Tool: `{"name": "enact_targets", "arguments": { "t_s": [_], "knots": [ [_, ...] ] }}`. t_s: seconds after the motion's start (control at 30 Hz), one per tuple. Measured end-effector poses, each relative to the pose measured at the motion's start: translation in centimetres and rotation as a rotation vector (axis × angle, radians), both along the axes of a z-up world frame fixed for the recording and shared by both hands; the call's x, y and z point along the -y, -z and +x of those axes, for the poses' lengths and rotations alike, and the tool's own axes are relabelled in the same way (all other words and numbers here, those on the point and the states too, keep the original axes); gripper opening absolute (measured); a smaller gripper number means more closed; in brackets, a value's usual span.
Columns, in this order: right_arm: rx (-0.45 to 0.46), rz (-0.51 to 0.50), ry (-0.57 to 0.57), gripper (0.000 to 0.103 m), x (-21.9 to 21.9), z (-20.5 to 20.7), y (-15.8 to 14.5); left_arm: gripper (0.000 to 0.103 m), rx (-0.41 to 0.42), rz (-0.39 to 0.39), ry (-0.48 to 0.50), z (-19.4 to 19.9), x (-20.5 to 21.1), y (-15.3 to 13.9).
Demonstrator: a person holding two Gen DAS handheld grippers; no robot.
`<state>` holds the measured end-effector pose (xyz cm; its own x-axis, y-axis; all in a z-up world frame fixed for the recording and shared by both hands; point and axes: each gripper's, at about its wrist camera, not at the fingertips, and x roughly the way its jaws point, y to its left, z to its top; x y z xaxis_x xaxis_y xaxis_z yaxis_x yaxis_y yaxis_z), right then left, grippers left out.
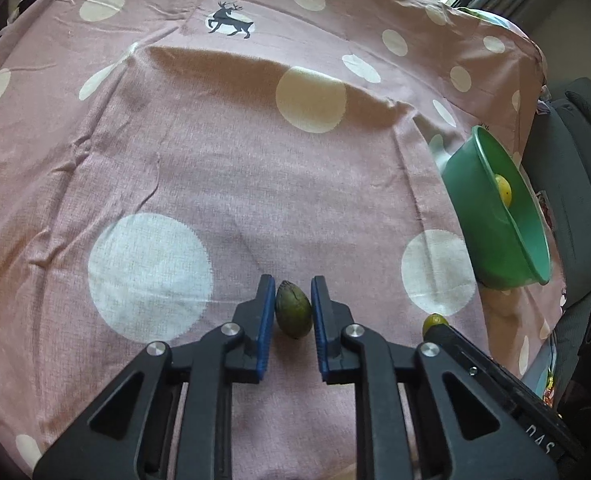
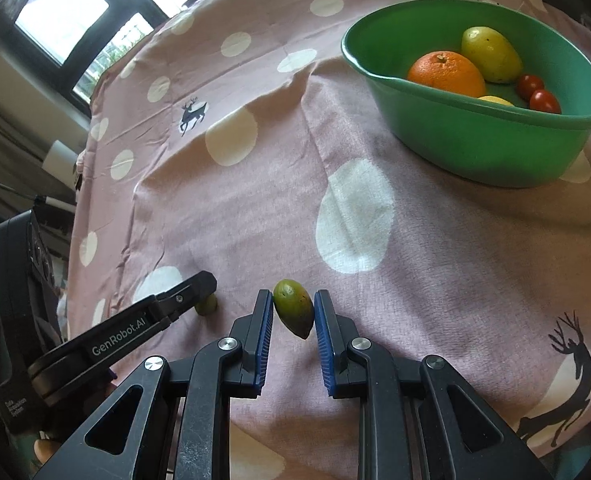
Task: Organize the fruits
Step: 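Close the right tool on a green fruit while the left tool closes on another, then carry both green fruits over the green bowl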
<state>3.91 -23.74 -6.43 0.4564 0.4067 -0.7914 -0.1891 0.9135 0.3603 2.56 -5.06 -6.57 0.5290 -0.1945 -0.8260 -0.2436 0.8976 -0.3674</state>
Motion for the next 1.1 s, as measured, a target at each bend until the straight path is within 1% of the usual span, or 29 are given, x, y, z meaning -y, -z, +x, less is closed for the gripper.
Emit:
{"name": "enact_targets", "arguments": {
  "t_s": [0.07,0.13,0.27,0.3,0.47,0.6,0.7,0.83,0.87,0.93,0.97,1.03,1.1],
  "knots": [
    [0.019,0.017,0.016,0.022,0.7,-0.1,-0.6,0.018,0.041,0.020,0.006,-0.2,0.6,-1.3],
    [0.047,0.046,0.031,0.022,1.5,-0.3,-1.6,0.018,0.103,0.046,0.019,-0.4,1.5,-3.0],
    [0.118,0.106,0.087,0.022,3.8,-0.5,-4.3,0.018,0.211,0.129,0.064,-0.6,4.1,-6.4],
    [0.139,0.116,0.110,0.022,4.5,-0.5,-5.2,0.018,0.237,0.138,0.078,-0.6,4.7,-7.2],
    [0.212,0.161,0.198,0.023,7.3,-0.1,-8.6,0.018,0.343,0.126,0.155,0.2,7.5,-10.7],
    [0.260,0.135,0.266,0.023,8.3,0.8,-11.0,0.018,0.386,0.145,0.199,1.7,9.4,-12.3],
    [0.283,0.157,0.322,0.023,9.6,1.7,-11.9,0.018,0.397,0.125,0.256,3.3,10.9,-12.0],
    [0.307,0.127,0.416,0.023,11.3,2.9,-11.5,0.018,0.390,0.068,0.348,5.5,13.0,-10.7],
    [0.302,0.133,0.415,0.023,11.7,3.4,-11.1,0.018,0.382,0.068,0.364,6.0,13.6,-10.3],
    [0.262,0.175,0.407,0.023,12.8,4.5,-9.8,0.018,0.357,0.071,0.375,7.1,14.5,-9.3],
    [0.239,0.178,0.417,0.023,13.3,4.8,-9.1,0.018,0.342,0.068,0.380,7.6,14.9,-8.8],
    [0.226,0.144,0.454,0.023,14.0,5.1,-8.5,0.018,0.312,0.050,0.386,8.6,15.3,-7.8],
    [0.216,0.127,0.472,0.023,14.5,5.4,-8.0,0.018,0.311,0.048,0.395,9.0,15.8,-7.1]
  ]
}}
